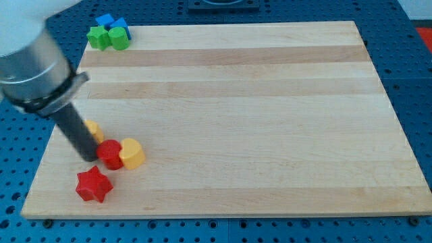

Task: Push the yellow hexagon towards the center right of the board

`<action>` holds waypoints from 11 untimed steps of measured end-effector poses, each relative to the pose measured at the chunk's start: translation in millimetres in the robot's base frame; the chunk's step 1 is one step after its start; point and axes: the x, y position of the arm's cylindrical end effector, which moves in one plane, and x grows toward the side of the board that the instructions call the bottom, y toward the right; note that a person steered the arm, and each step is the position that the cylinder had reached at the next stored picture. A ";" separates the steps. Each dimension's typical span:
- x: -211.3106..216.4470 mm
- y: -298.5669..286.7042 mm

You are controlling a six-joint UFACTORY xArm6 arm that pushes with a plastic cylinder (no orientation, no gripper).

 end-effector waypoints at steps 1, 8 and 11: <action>-27.6 49.0; -22.9 -52.0; -71.2 187.7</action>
